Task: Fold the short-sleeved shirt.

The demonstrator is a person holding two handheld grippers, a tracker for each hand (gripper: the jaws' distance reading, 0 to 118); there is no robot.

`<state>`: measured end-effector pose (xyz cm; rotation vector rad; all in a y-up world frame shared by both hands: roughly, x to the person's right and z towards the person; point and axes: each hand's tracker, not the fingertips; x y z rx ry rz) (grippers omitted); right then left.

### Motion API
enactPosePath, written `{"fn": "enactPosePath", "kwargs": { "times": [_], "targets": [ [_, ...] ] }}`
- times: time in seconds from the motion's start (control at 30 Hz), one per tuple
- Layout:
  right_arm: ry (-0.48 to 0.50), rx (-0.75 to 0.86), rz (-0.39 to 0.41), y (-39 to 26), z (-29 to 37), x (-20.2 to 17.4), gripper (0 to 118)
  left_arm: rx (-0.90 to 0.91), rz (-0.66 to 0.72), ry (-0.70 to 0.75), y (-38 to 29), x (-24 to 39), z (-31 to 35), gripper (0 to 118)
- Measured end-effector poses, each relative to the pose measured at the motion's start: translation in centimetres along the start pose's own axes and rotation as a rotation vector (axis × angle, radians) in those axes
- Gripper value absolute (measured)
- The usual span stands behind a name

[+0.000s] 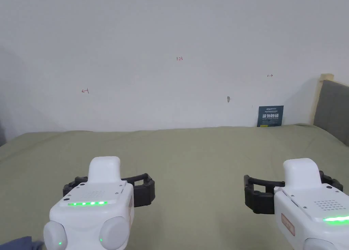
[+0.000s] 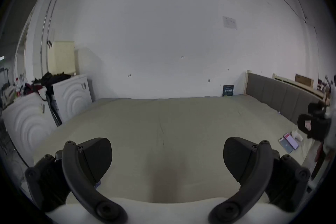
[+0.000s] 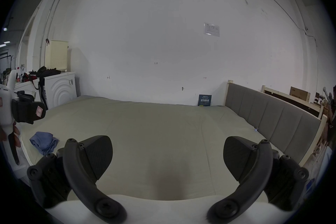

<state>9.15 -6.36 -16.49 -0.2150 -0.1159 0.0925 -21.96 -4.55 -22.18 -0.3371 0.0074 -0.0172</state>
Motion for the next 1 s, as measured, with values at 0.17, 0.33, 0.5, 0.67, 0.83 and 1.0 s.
{"fn": "enactPosePath", "kwargs": {
  "times": [0.17,0.33,0.5,0.67,0.83,1.0],
  "targets": [
    [-0.01,-0.007,-0.012,-0.4,0.7,-0.8,118,0.004,-0.044,0.09,-1.3,1.0,1.0,118],
    [-0.011,-0.017,-0.023,-0.5,1.7,-0.3,118,0.006,-0.056,0.006,-1.2,0.2,3.3,118],
    [-0.004,-0.015,0.012,0.2,3.0,-0.6,118,0.047,0.036,-0.029,-1.0,-0.9,3.8,118],
    [-0.005,-0.017,0.009,-0.1,3.2,-0.9,118,0.047,-0.019,-0.037,-1.2,0.7,4.7,118],
    [0.018,-0.022,-0.025,-0.3,3.5,-0.8,118,0.012,-0.076,-0.013,-2.0,1.7,4.1,118],
    [0.044,-0.032,-0.061,-0.6,3.8,-0.1,118,-0.003,-0.056,-0.034,-2.6,0.7,4.0,118]
  ]
}}
